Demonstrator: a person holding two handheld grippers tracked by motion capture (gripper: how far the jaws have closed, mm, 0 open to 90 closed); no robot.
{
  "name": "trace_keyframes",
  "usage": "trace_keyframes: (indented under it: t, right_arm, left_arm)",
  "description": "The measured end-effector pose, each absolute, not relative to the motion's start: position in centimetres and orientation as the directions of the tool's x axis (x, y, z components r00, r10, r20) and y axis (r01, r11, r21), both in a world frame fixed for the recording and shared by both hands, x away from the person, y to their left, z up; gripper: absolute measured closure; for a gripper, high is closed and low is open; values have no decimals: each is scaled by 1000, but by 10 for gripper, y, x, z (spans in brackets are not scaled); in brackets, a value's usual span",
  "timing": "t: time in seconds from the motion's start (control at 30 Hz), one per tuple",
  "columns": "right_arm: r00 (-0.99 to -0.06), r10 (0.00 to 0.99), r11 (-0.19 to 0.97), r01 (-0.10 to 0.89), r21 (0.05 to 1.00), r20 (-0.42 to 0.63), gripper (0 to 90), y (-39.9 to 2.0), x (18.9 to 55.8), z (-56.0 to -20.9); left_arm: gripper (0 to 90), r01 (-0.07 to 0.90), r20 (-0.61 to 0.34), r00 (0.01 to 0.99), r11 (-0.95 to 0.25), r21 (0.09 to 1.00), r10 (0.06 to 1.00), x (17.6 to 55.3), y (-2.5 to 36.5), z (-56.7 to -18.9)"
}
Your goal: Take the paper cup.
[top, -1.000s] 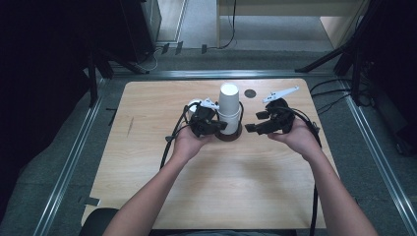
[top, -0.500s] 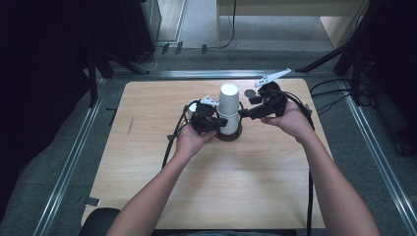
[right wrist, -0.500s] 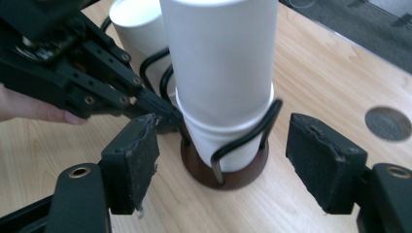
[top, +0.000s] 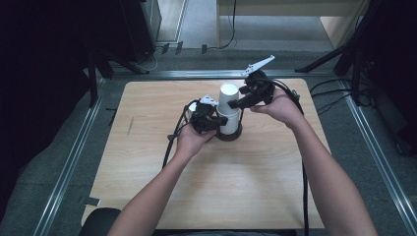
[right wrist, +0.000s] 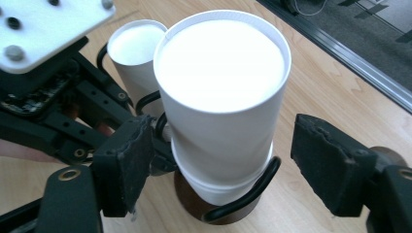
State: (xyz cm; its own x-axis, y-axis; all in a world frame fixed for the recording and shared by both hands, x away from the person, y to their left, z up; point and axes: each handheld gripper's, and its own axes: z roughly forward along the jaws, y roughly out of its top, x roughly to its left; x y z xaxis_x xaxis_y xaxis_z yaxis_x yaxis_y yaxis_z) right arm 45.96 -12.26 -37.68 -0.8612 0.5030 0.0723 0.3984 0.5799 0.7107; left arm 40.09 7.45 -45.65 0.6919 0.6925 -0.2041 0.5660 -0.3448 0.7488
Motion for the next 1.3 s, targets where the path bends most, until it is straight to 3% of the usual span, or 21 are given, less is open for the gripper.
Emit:
trace_keyframes:
  t: [0.43,0.57,1.3]
  right_arm:
    - [-870,490,601,379,704,51,220,-100,473,-372]
    - [-867,497,608,377,699,35,307,-95,473,-370]
    - [-859,510,608,388,693,33,328,-97,467,-348]
  left_arm:
    - [855,573,-219,688,-332,750,692,402,73,-457]
    - [855,572,-218,689,-334,749,691,402,73,-457]
    - [825,574,-227,698,-341,744,679,402,75,-457]
